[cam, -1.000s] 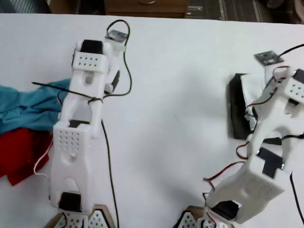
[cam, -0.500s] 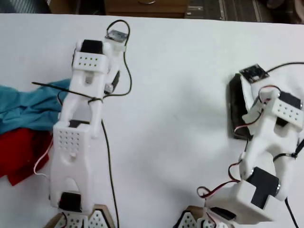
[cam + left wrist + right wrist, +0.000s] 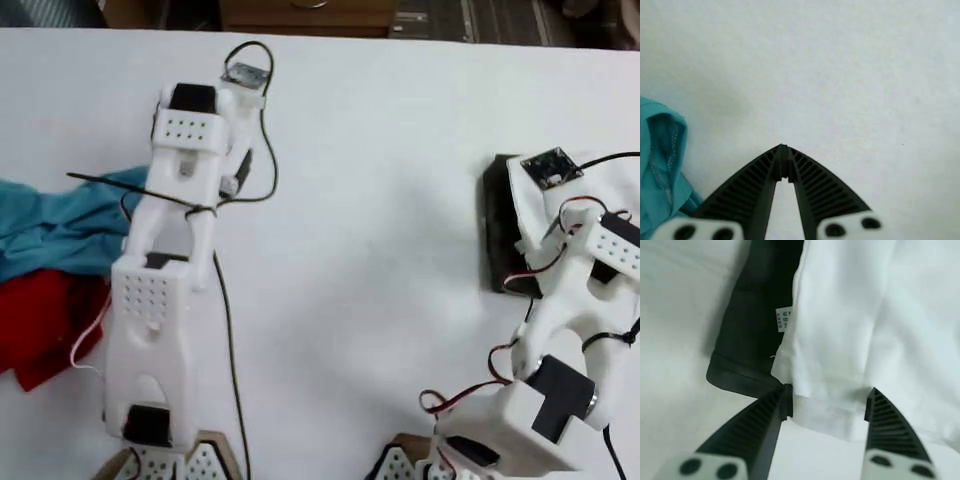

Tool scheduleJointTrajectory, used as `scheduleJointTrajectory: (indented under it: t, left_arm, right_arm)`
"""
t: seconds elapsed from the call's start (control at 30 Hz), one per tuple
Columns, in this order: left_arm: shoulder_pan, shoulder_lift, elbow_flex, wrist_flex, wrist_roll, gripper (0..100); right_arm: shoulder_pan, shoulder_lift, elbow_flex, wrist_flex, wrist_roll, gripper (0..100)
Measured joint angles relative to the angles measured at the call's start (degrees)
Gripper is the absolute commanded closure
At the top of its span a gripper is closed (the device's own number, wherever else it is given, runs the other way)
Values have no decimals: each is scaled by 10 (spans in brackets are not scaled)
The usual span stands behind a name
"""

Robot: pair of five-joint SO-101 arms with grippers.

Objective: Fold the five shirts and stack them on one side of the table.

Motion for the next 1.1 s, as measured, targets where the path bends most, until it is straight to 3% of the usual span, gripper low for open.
scheduleJointTrajectory:
  t: [0.4,1.1]
  left_arm:
    - [0,0,0,0,0,973]
    - [0,0,0,0,0,973]
  right_arm:
    - [-50,0,0,42,-25,763]
    - [41,89,0,-93,64,765]
